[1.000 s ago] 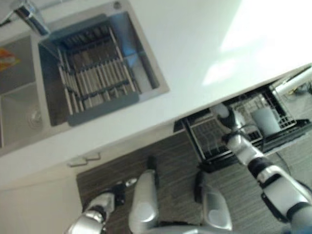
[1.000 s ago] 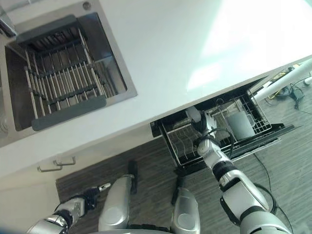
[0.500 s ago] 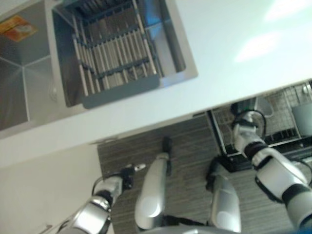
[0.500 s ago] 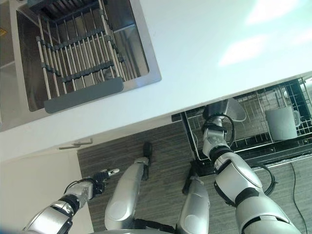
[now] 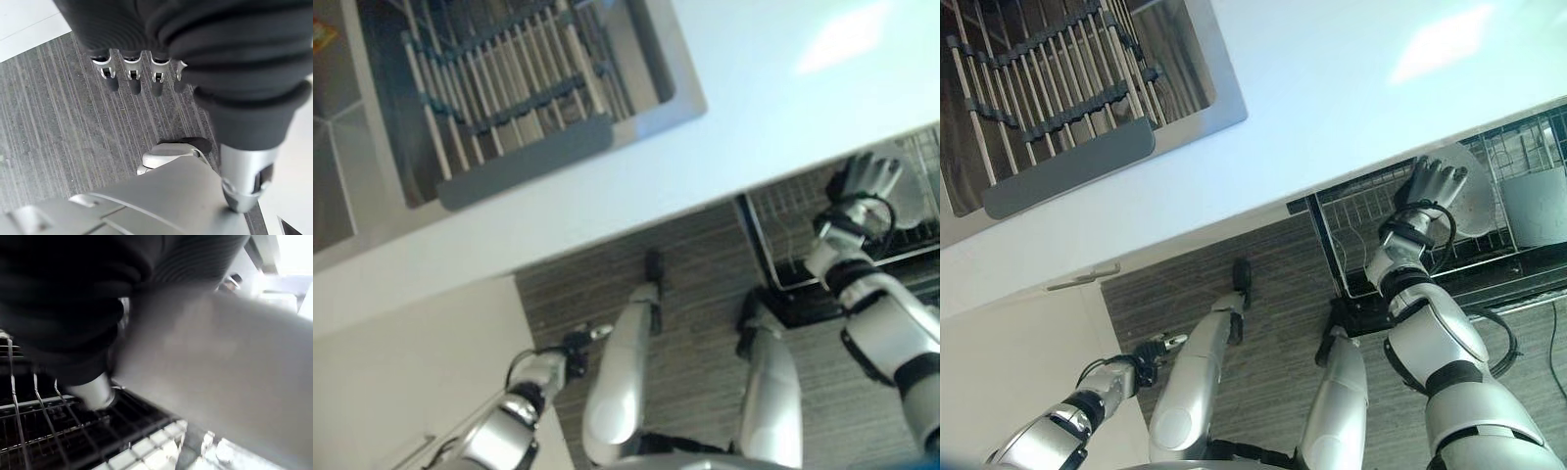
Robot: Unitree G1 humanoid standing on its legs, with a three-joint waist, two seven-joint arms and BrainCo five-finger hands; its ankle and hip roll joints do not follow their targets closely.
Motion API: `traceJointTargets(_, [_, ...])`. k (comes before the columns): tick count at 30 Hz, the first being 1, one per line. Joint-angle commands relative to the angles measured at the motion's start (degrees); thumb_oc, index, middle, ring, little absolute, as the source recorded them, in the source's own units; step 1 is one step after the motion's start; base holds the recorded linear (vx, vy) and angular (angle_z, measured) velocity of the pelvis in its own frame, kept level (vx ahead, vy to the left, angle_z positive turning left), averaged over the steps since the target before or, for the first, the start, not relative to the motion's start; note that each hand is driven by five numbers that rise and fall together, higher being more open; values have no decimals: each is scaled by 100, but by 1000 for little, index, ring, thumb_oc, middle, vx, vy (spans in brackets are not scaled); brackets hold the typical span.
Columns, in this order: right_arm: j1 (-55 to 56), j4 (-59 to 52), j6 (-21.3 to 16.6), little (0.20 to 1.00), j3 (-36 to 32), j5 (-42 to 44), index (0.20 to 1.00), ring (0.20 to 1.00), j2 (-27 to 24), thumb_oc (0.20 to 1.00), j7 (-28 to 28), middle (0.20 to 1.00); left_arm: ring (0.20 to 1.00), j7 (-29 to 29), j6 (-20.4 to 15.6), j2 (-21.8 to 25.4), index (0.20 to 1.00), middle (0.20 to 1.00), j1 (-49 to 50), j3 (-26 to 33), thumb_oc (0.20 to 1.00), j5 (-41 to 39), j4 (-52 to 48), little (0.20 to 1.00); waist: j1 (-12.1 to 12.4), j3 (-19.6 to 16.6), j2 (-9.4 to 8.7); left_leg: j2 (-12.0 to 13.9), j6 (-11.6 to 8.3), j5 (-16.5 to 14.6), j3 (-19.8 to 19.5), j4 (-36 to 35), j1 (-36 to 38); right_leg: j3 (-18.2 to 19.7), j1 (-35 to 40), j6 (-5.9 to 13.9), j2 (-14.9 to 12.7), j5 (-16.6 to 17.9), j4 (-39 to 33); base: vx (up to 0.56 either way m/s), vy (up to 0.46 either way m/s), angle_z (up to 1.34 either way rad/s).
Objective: Place the dishes in the dishwasher.
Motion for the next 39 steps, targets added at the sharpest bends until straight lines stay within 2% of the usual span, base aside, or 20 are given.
traceJointTargets(1, [-368,52,-1556,1000,-84,881,1000,1000,-247,1000,352,1000,1000,-67,-15,-69,1000,1000,255,-121,1000,-86,-110,1000,-4,-139,320,-320,102,-464,-351,83,95,-155,-177,-252,344,43,389,3,55,-3])
traceJointTargets(2, [-352,31,-1741,1000,-109,946,1000,1000,-237,1000,401,1000,1000,-72,-13,-67,1000,1000,265,-113,1000,-81,-123,1000,-6,-139,321,-320,101,-465,-346,83,95,-150,-181,-255,344,41,391,11,49,-4])
traceJointTargets(3, [-321,-90,-2307,1000,-191,1049,1000,1000,-197,1000,630,1000,1000,-99,18,-59,1000,1000,275,-64,1000,-59,-156,1000,-27,-139,324,-313,87,-470,-327,83,95,-133,-192,-268,344,33,389,13,42,-3])
traceJointTargets(5, [-329,-246,-2764,1000,-258,1373,1000,1000,-182,1000,843,1000,1000,-98,53,-52,1000,1000,287,-30,1000,-55,-198,1000,-48,-139,317,-306,77,-475,-300,83,103,-120,-200,-282,347,25,387,7,23,-1])
traceJointTargets(7, [-297,-445,-3329,1000,-466,2217,1000,1000,-162,1000,1192,1000,1000,-114,83,-36,1000,1000,322,37,1000,-25,-227,1000,-79,-139,299,-282,60,-490,-257,83,139,-104,-192,-293,359,20,378,0,0,0])
traceJointTargets(9, [-191,-597,-3718,1000,-825,3068,1000,1000,-33,1000,1506,1000,1000,-123,88,-56,1000,1000,367,75,1000,-20,-226,1000,-114,-139,287,-265,48,-510,-218,83,187,-85,-170,-309,367,7,376,2,15,0])
traceJointTargets(11, [-104,-819,-3876,1000,-1094,3055,1000,1000,114,1000,1508,1000,1000,-115,96,-86,1000,1000,406,117,1000,0,-241,1000,-145,-139,277,-248,37,-535,-176,83,256,-79,-112,-313,370,-3,354,9,38,-1])
traceJointTargets(17, [365,-1701,-3931,1000,-1534,3061,1000,1000,394,1000,1042,1000,1000,-1,59,-220,1000,1000,565,239,1000,-8,-194,1000,-287,-139,185,-163,19,-590,-46,83,488,-36,98,-314,397,31,213,-7,36,-10])
traceJointTargets(19, [617,-2097,-3813,1000,-1647,3005,1000,1000,395,1000,728,1000,1000,-21,79,-248,1000,1000,647,315,1000,-28,-104,1000,-374,-139,120,-117,10,-616,-3,83,609,4,216,-308,414,55,127,-44,54,-10])
traceJointTargets(20, [738,-2339,-3779,1000,-1743,2991,1000,1000,326,1000,567,1000,1000,-28,101,-265,1000,1000,650,372,1000,-57,-81,1000,-410,-139,112,-55,43,-508,35,83,514,-26,154,-353,455,232,11,-74,58,-10])
traceJointTargets(24, [1382,-3286,-3740,1000,-2060,2607,1000,1000,227,1000,105,1000,1000,33,44,-345,1000,1000,845,461,1000,-118,7,1000,-591,-139,-4,27,35,-536,109,83,589,88,248,-302,513,342,-195,-22,50,-19])
traceJointTargets(26, [1969,-4293,-3849,1000,-2349,2320,1000,1000,164,1000,-295,1000,1000,104,-24,-388,1000,1000,993,610,1000,-118,-29,1000,-749,-139,-88,60,44,-575,178,83,638,196,308,-233,553,460,-391,-34,56,-16])
traceJointTargets(29, [2304,-4930,-4055,1000,-2534,2078,1000,1000,136,1000,-623,1000,1000,165,-51,-399,1000,1000,1106,734,1000,-78,-58,1000,-833,-139,-153,63,54,-607,234,83,691,236,366,-195,565,516,-495,-26,19,-13])
traceJointTargets(30, [2446,-5278,-4070,1000,-2622,1298,1000,1000,108,1000,-1010,1000,1000,195,-62,-415,1000,1000,1144,811,1000,-60,-32,1000,-878,-139,-193,65,51,-616,249,83,723,270,384,-181,571,515,-497,-18,15,-4])
traceJointTargets(32, [2676,-5821,-4130,1000,-2684,694,1000,1000,20,1000,-1269,1000,1000,184,-49,-427,1000,1000,1196,913,1000,-54,-9,1000,-948,-139,-230,69,61,-625,279,83,780,324,416,-175,583,507,-486,1,18,-7])
traceJointTargets(34, [3017,-6199,-4559,1000,-2912,363,1000,1000,-26,1000,-1892,1000,1000,142,-60,-465,1000,1000,1267,1032,1000,54,3,1000,-1040,-139,-289,85,70,-636,325,83,871,380,480,-166,586,492,-471,18,-6,-12])
traceJointTargets(37, [3522,-6460,-5016,1000,-3600,-3,1000,1000,-78,1000,-3303,1000,1000,126,-174,-474,1000,1000,1354,1088,1000,18,78,1000,-1180,-139,-373,141,73,-684,401,83,1032,441,625,-134,615,487,-513,25,-34,-13])
traceJointTargets(38, [3733,-6497,-5064,1000,-3973,-307,1000,1000,-67,1000,-3911,1000,1000,43,-149,-469,1000,1000,1377,1142,1000,-167,97,1000,-1235,-139,-412,157,71,-706,418,83,1095,461,687,-122,624,479,-532,32,-77,-12])
traceJointTargets(39, [3927,-6585,-4856,1000,-4498,-98,1000,1000,-123,1000,-3941,1000,1000,-78,-4,-458,1000,1000,1379,1224,1000,-526,68,1000,-1262,-139,-457,177,78,-724,432,83,1138,446,743,-109,612,474,-550,28,-86,-9])
